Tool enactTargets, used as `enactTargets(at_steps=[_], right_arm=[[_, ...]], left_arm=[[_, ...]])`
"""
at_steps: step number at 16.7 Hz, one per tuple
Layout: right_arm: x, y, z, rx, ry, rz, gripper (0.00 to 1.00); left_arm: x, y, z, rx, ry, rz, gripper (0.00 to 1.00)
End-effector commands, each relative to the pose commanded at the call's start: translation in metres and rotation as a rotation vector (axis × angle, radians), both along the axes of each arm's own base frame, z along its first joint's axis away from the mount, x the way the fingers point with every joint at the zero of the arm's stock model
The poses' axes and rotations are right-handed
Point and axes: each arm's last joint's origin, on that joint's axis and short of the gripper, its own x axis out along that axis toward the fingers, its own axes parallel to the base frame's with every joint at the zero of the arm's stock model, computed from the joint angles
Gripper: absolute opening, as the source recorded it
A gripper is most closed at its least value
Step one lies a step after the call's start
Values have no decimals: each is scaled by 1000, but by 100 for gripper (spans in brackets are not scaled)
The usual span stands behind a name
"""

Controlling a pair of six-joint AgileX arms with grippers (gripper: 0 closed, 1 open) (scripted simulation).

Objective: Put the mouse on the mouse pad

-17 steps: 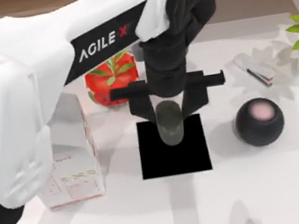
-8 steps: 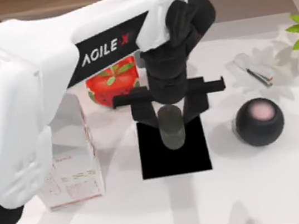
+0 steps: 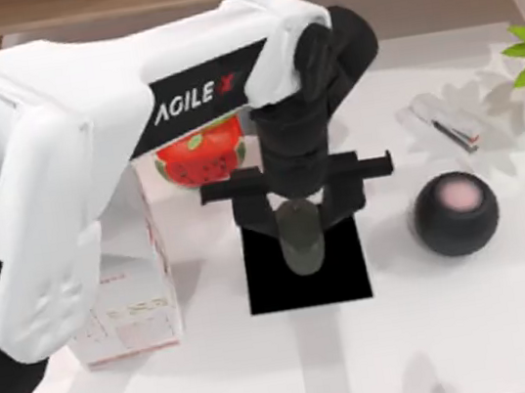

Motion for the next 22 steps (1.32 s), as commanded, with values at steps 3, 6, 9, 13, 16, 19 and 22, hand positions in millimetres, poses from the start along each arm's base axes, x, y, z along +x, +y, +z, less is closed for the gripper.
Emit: enactTargets(at_steps=[3, 6, 9, 13, 16, 19, 22], right_arm=[[0, 0, 0, 0, 0, 0, 100], [0, 0, 0, 0, 0, 0, 100], [0, 0, 0, 0, 0, 0, 100], [0, 0, 0, 0, 0, 0, 100], [0, 0, 0, 0, 0, 0, 100], [0, 0, 0, 0, 0, 0, 100], [0, 0, 0, 0, 0, 0, 100]], left_arm=[[0, 0, 0, 0, 0, 0, 0], [0, 0, 0, 0, 0, 0, 23], [0, 0, 0, 0, 0, 0, 45], [0, 0, 0, 0, 0, 0, 75], [0, 0, 0, 0, 0, 0, 98], [0, 0, 0, 0, 0, 0, 100], [0, 0, 0, 0, 0, 0, 100]])
